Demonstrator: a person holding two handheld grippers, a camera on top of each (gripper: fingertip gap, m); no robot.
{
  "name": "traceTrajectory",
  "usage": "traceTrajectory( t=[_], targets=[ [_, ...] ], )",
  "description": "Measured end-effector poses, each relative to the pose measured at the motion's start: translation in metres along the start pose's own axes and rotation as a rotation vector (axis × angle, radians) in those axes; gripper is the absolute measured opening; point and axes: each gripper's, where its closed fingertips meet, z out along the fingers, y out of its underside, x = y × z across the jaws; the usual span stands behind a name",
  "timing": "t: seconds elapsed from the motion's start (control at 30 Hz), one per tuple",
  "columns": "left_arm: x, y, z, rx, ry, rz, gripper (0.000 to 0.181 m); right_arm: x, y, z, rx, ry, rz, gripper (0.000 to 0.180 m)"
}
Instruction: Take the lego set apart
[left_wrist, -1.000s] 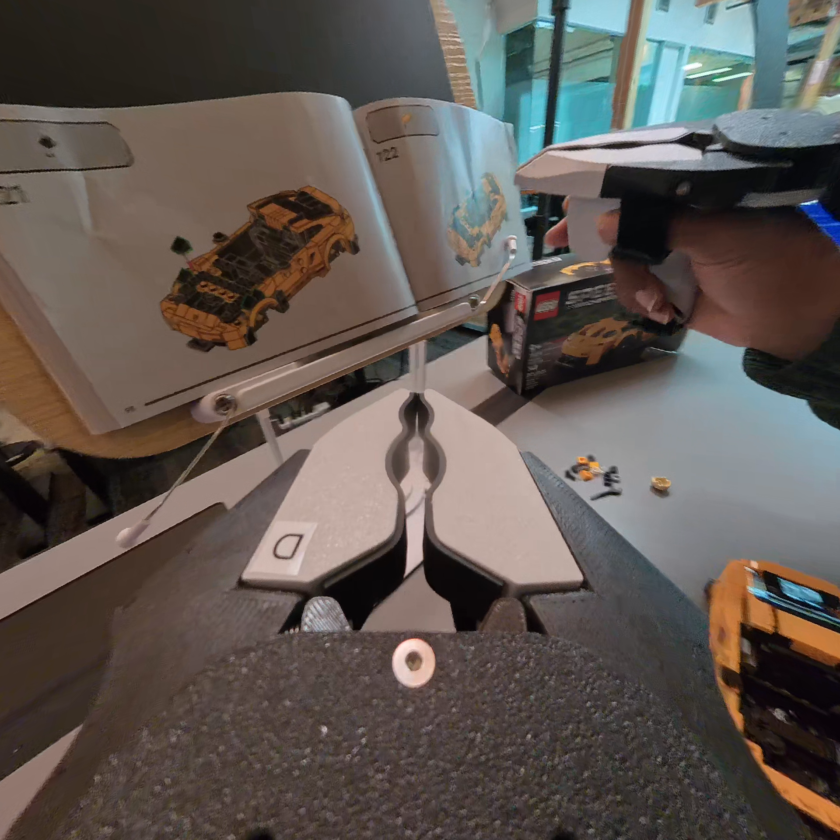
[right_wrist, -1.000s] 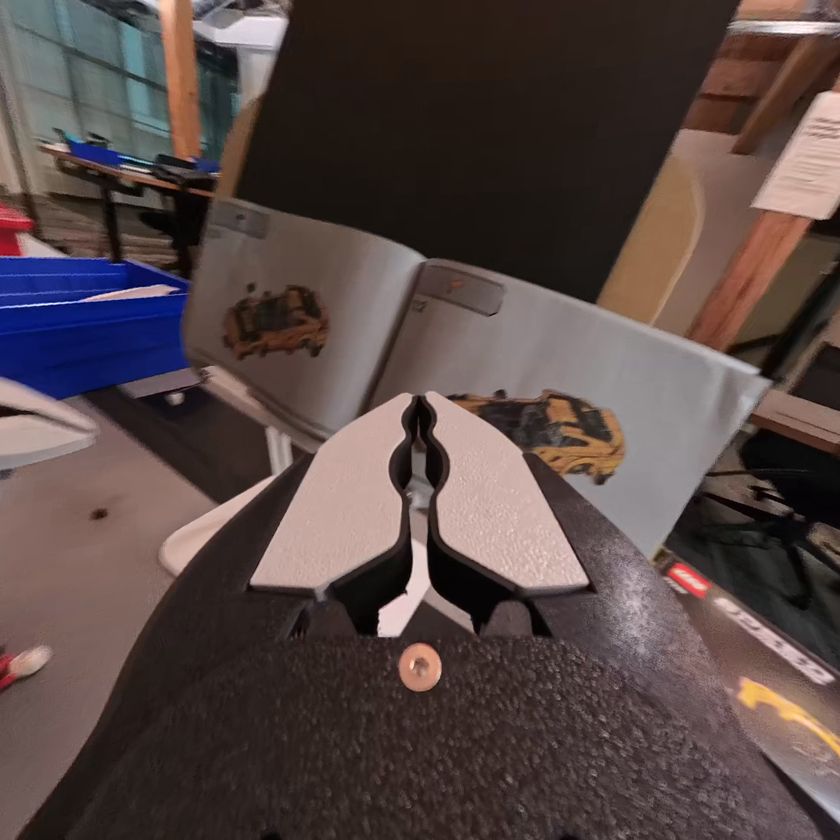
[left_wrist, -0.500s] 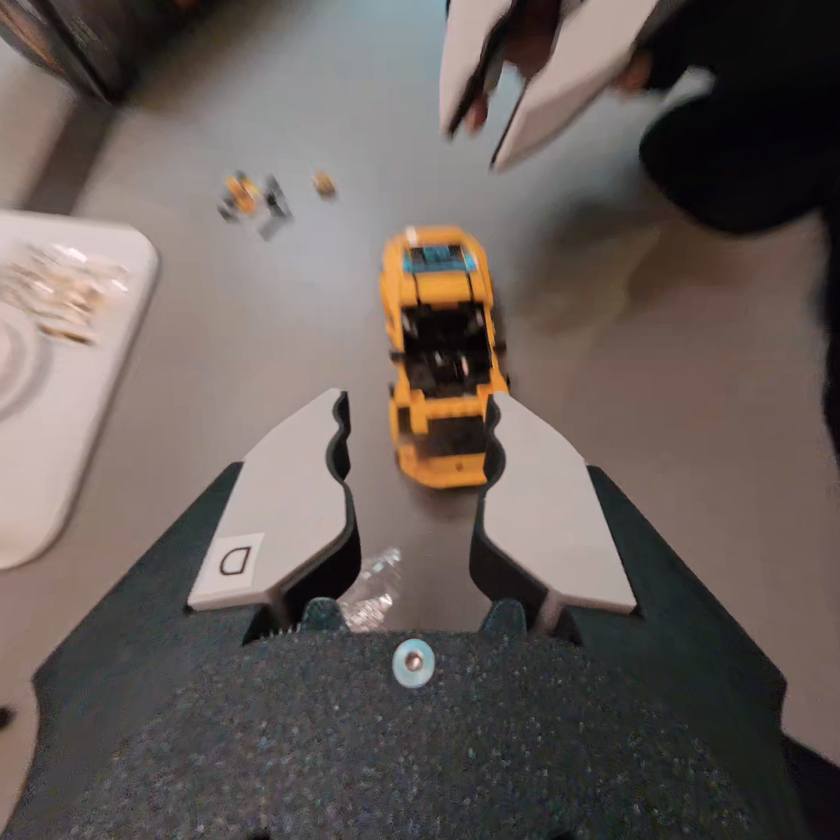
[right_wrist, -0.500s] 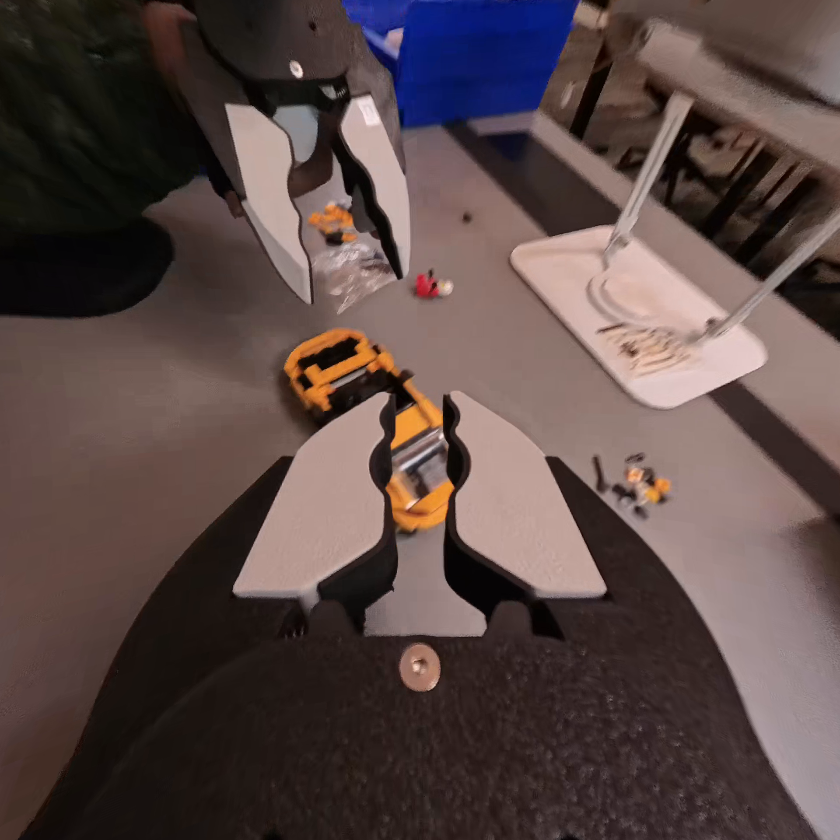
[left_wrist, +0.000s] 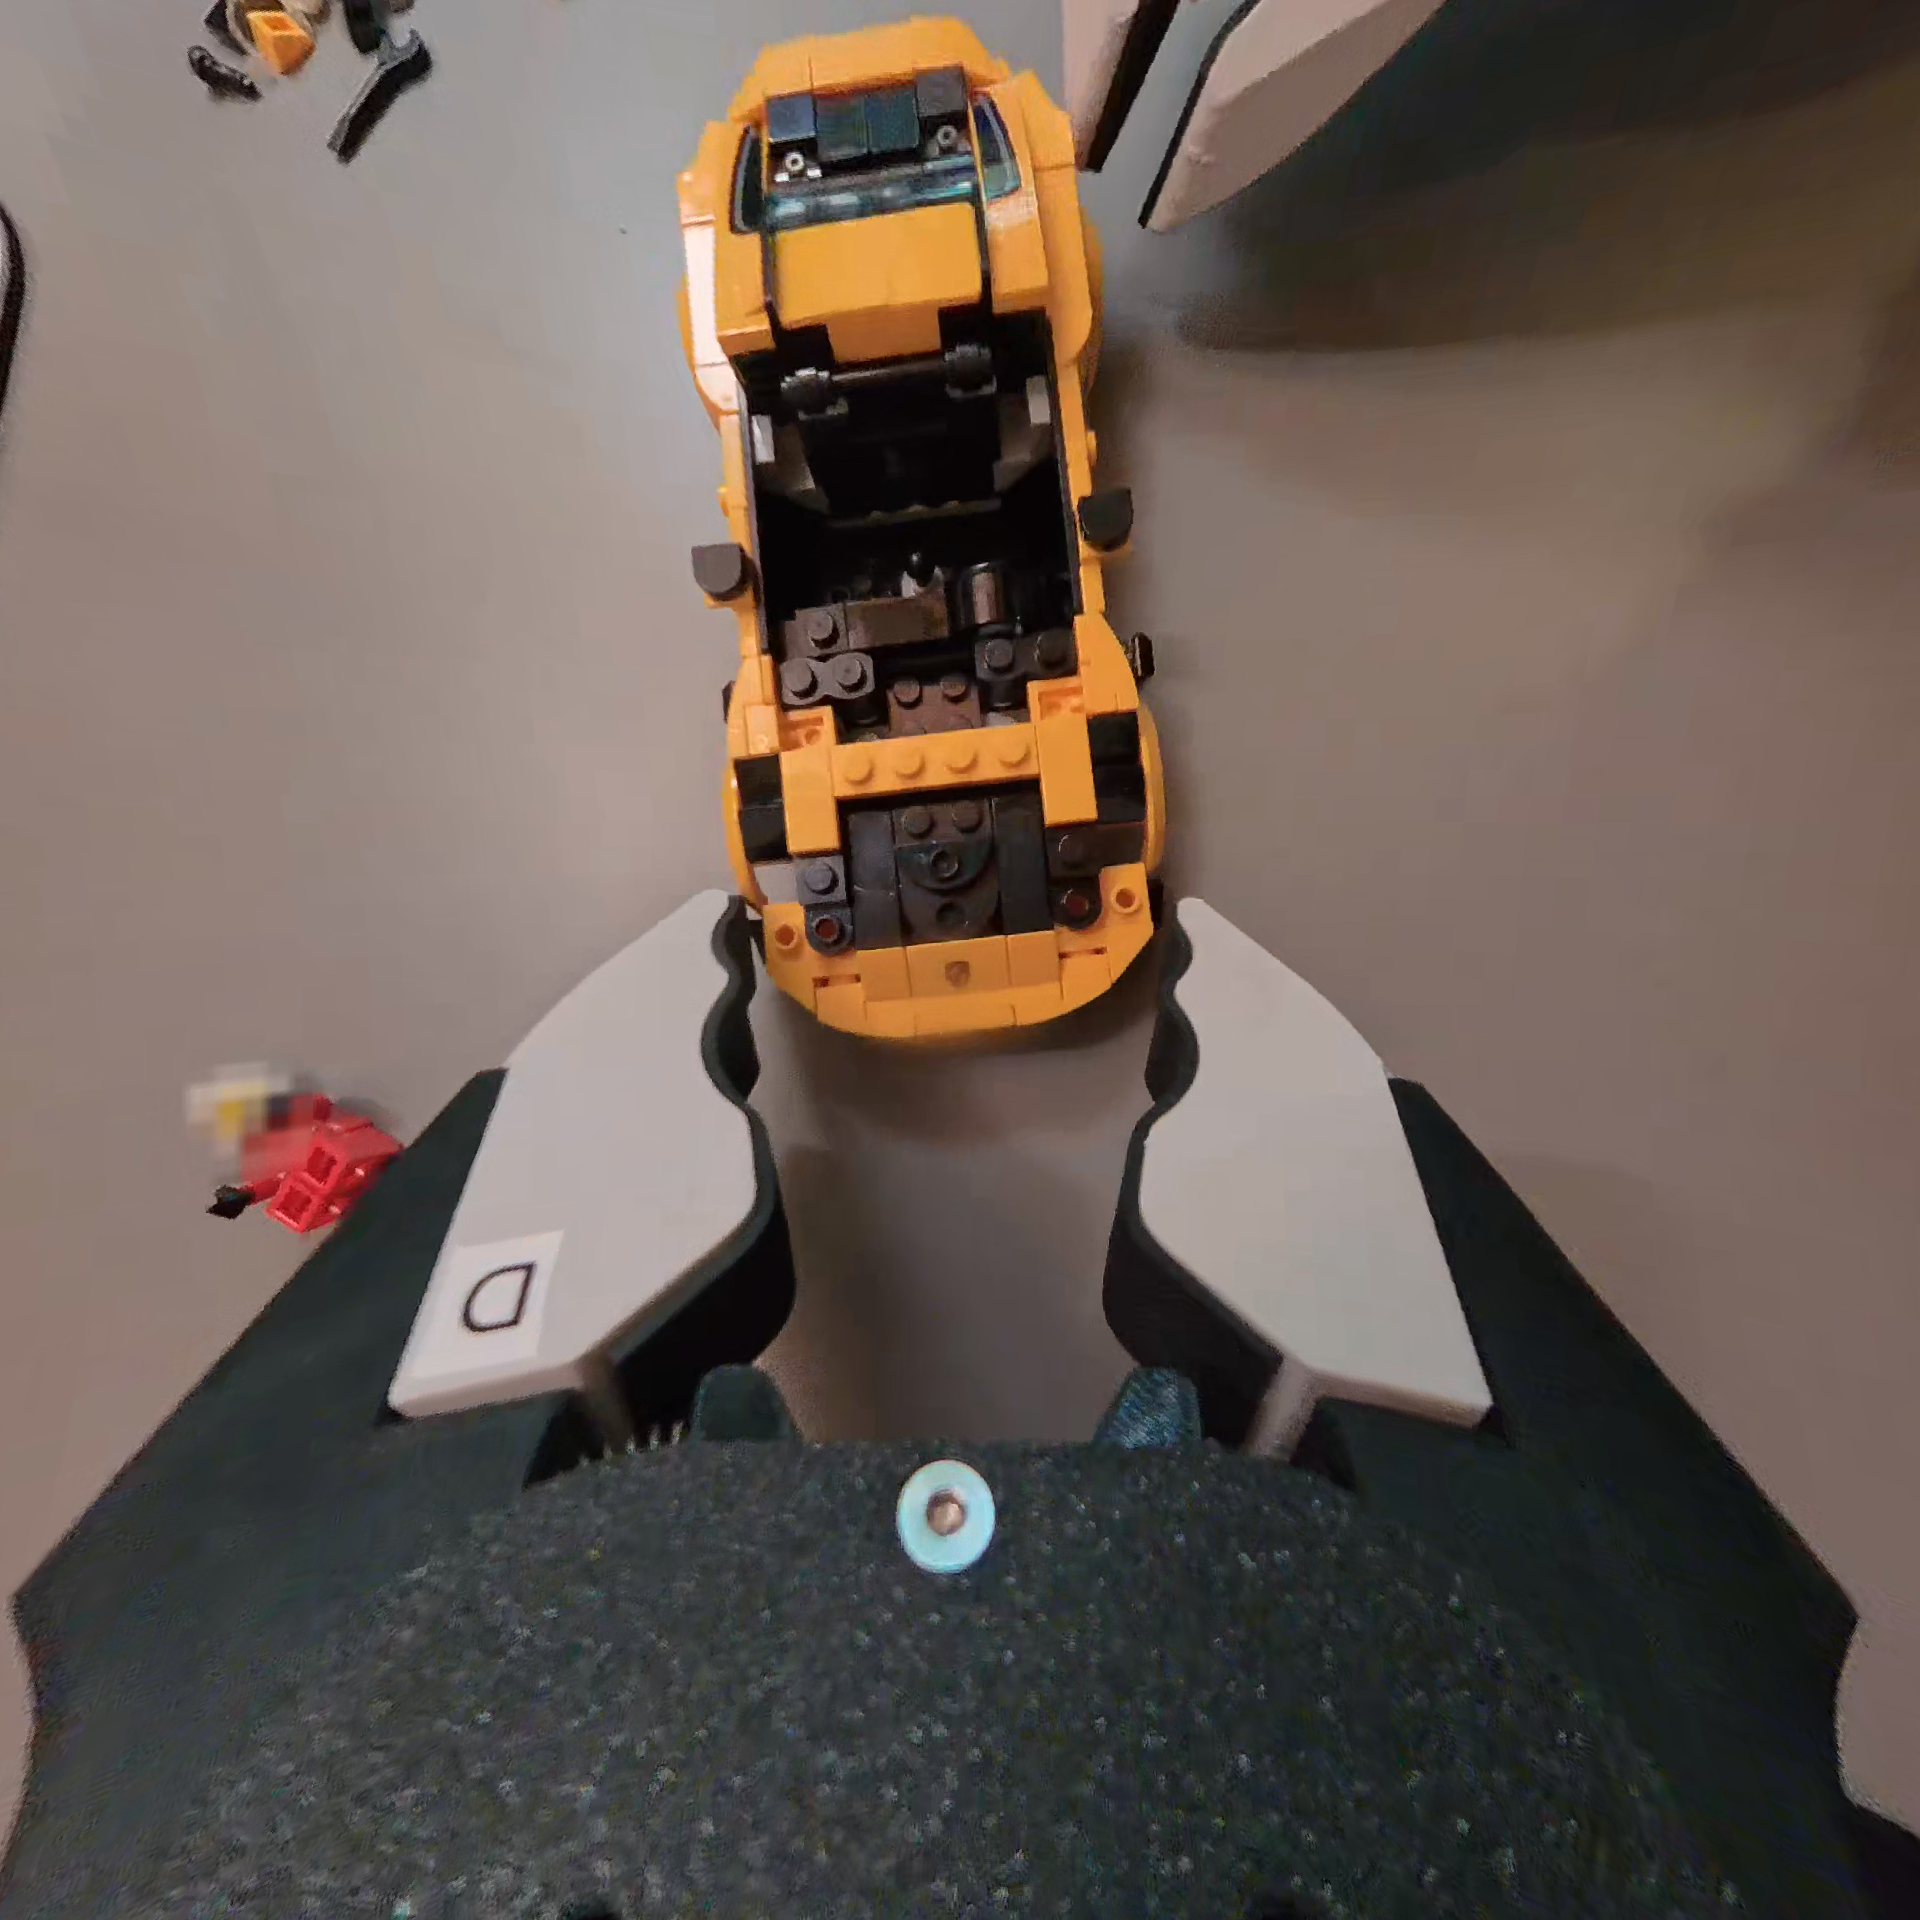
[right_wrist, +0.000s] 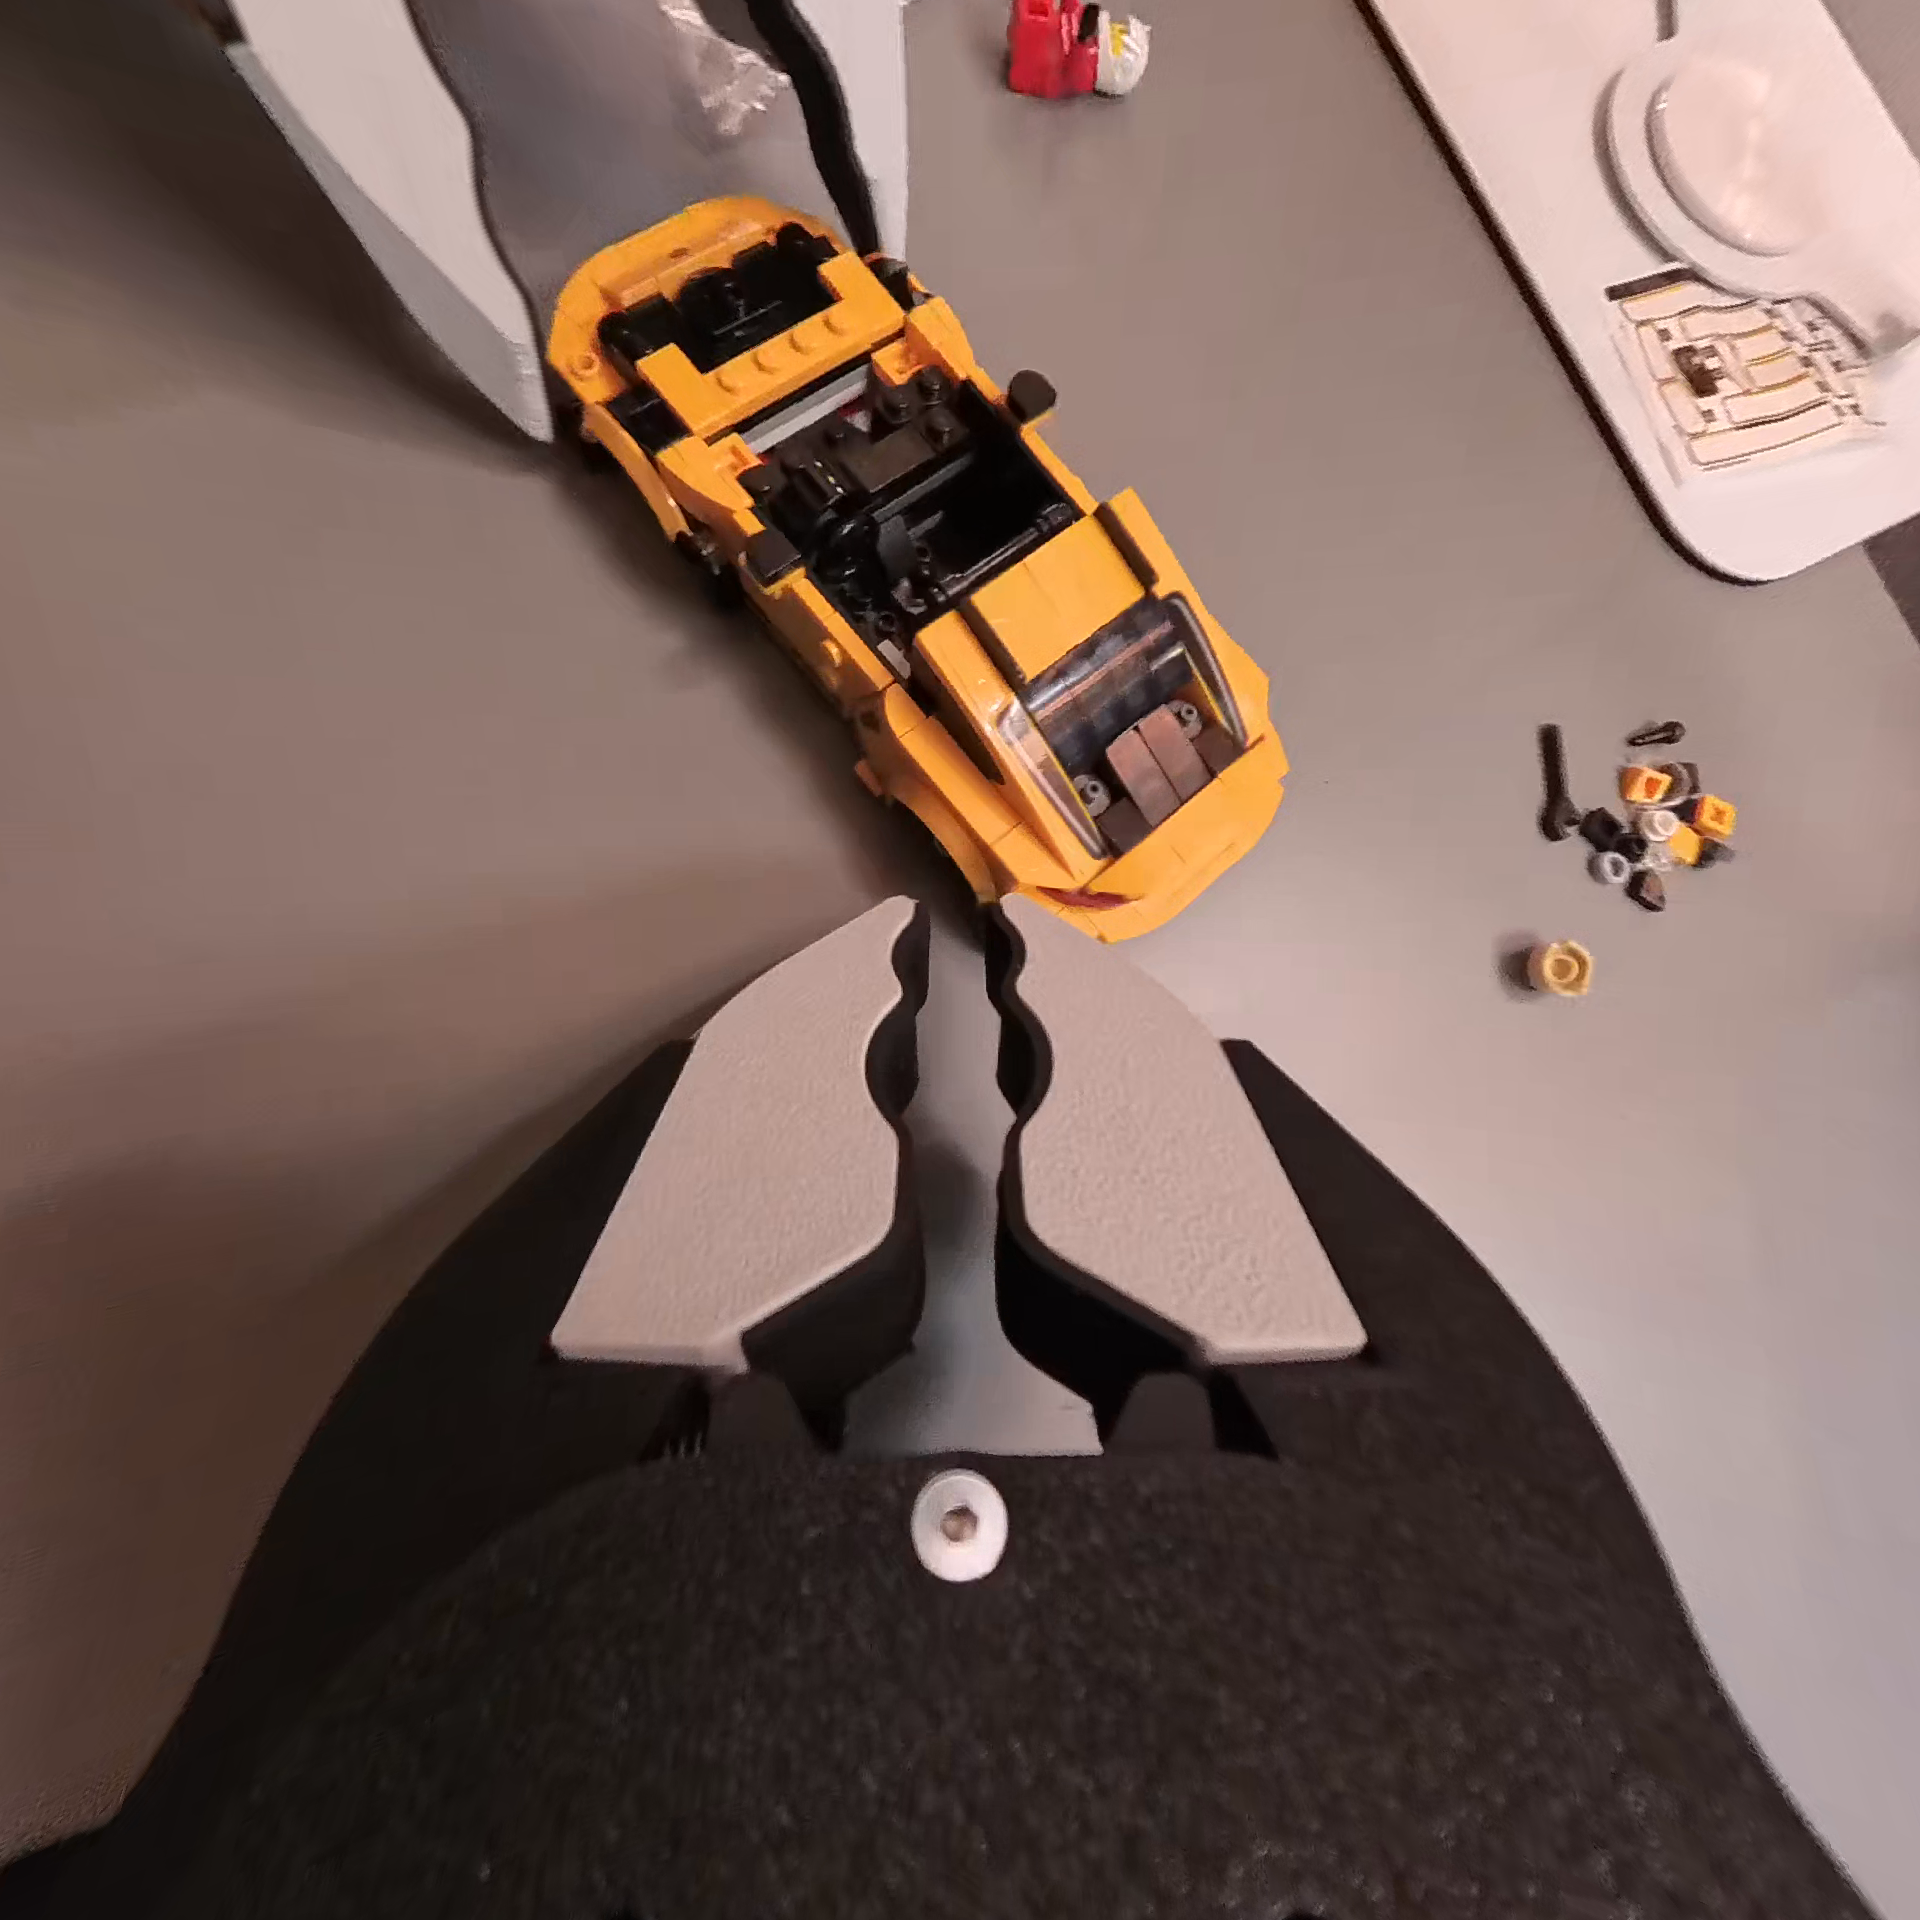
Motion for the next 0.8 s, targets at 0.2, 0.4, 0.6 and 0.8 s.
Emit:
traceTrajectory(
  t=[0.2, 0.4, 0.6, 0.8],
  targets=[
    [0.023, -0.003, -0.003, -0.002, 0.049, -0.049, 0.062, 0.029, -0.004, 0.014, 0.041, 0.097, -0.012, 0.016],
    [0.056, -0.013, 0.005, 0.036, 0.118, 0.000, 0.059, 0.040, -0.020, 0.017, 0.158, -0.017, 0.079, 0.016],
    [0.038, -0.027, -0.003, 0.173, 0.064, -0.060, 0.056, 0.014, -0.035, -0.018, 0.227, -0.110, -0.015, 0.016],
    [0.032, -0.052, -0.006, 0.313, -0.042, -0.033, 0.061, -0.021, -0.047, -0.013, 0.174, -0.208, -0.064, 0.021]
  ],
)
